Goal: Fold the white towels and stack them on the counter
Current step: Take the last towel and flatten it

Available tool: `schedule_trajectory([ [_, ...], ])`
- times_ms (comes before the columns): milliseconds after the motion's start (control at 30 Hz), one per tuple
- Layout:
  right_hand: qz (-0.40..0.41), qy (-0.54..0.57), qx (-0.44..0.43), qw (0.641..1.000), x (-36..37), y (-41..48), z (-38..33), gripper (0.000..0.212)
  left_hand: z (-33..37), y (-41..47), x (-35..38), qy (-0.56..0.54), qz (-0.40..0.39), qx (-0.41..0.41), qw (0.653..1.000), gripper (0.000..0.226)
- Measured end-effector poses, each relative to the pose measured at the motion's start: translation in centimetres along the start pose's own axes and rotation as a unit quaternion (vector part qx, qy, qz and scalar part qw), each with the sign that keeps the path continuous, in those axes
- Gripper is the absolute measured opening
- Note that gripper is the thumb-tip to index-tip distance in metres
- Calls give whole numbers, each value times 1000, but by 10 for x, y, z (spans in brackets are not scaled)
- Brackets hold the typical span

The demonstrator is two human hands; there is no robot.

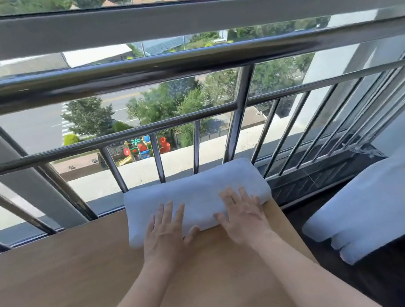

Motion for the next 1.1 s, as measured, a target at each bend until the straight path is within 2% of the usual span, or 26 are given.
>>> schedule_trajectory([
  [167,-24,10,-27,999,5,27,23,72,4,20,10,-13,-29,-38,999,85],
  [367,-44,-31,-80,995,25,47,57,89,18,40,12,61,8,-94,994,95],
  [467,-34,-56,-109,992,30,51,63,88,21,41,14,78,16,-104,991,98],
  [567,-8,-61,-118,991,29,55,64,75,20,40,15,83,23,-118,989,91],
  [667,19,-81,-119,989,23,61,64,61,22,45,9,59,67,-120,989,73],
  [833,33,-99,-139,985,15,73,68,59,23,54,2,7,147,-97,984,61],
  [900,28,-124,-156,980,16,73,74,59,22,52,1,-8,193,-64,979,51],
  [967,62,-99,-170,979,7,74,75,55,17,47,1,-33,222,-37,974,38],
  [1033,119,-57,-172,976,-8,76,70,47,8,43,-1,-55,224,-45,972,37],
  [1100,112,-73,-170,976,-22,77,61,55,1,39,-9,-70,215,-80,971,46],
])
Point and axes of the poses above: each hand's wrist, its own y-axis towards the middle knuckle, its own x-axis out of the palm, z = x × y, the point moved 5 cm from there along y, towards the middle knuckle, and after that the axes turned 9 degrees about -x, right-handed, at the moved point
